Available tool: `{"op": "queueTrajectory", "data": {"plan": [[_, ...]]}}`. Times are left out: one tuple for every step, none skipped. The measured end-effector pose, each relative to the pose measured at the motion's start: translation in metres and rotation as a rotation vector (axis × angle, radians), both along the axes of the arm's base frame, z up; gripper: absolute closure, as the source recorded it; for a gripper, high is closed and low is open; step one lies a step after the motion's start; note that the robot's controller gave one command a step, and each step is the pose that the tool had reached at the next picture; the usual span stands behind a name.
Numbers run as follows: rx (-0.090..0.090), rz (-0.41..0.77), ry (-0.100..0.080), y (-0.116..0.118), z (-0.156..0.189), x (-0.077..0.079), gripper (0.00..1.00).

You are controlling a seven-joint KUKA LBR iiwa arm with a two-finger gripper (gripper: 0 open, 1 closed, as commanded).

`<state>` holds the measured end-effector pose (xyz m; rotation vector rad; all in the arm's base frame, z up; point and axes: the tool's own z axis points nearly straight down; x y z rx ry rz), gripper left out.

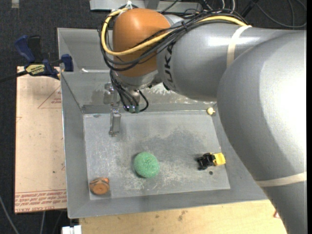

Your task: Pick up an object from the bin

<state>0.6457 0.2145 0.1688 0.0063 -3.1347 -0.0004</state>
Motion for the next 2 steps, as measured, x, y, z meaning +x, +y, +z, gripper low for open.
{"op": "queueTrajectory", "data": {"plan": [[0.002, -0.003, -0.008, -0.001, 0.006, 0.002, 0.00], [0.000, -0.046, -0.003, -0.030, 0.025, -0.044, 0.00]]}}
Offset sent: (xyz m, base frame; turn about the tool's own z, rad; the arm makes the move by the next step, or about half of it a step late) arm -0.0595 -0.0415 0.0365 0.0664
